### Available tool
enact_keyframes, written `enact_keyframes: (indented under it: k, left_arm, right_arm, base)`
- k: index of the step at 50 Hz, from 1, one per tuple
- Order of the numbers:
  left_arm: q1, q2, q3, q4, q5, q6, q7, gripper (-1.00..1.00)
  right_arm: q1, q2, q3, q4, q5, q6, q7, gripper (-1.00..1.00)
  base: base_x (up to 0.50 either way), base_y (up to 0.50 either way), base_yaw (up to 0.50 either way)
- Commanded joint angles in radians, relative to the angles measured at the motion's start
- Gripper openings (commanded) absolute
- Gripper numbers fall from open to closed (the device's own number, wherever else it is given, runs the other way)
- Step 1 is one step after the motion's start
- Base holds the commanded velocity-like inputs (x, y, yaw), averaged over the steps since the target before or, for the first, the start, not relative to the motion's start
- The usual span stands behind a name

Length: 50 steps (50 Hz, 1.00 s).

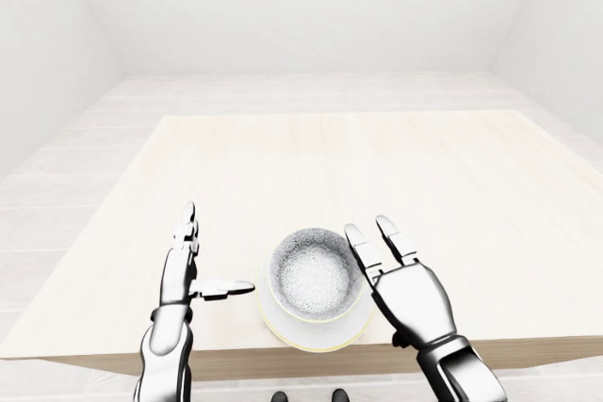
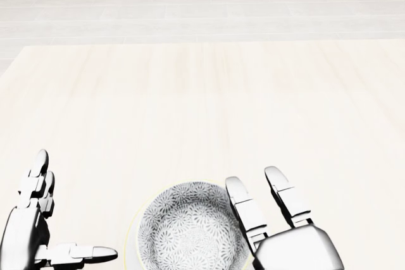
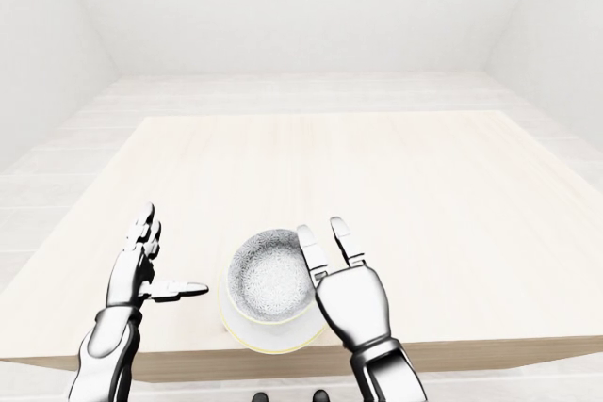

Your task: Put the bowl on the plate.

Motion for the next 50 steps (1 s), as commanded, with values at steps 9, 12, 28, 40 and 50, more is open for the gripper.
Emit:
enact_keyframes:
  k: [9, 12, 28, 40, 50]
  left_arm:
    - [-0.013, 0.004, -0.001, -0.004, 0.0, 0.01, -0.002, 1.0]
    - [-0.013, 0.004, -0.003, -0.003, 0.002, 0.009, -0.003, 1.0]
    - [0.012, 0.002, 0.007, -0.031, 0.0, 0.01, -0.017, 1.0]
    - [0.025, -0.002, 0.015, -0.034, 0.003, 0.002, -0.024, 1.0]
    - [0.046, -0.004, 0.027, -0.054, 0.003, -0.002, -0.04, 1.0]
  right_arm:
    - [0.023, 0.063, -0.165, -0.055, 0.061, 0.0, 0.049, 1.0]
    - [0.026, 0.08, -0.198, -0.058, 0.077, 0.0, 0.047, 1.0]
    - [-0.002, 0.161, -0.337, -0.051, 0.167, 0.0, 0.089, 1.0]
    - [-0.025, 0.194, -0.446, -0.041, 0.246, 0.0, 0.12, 1.0]
    - [-0.023, 0.231, -0.548, -0.004, 0.356, 0.0, 0.099, 1.0]
  base:
    - [0.0, 0.0, 0.0]
    - [0.0, 0.0, 0.0]
    - [0.0, 0.0, 0.0]
    - [0.0, 0.0, 0.0]
    - [0.0, 0.0, 0.0]
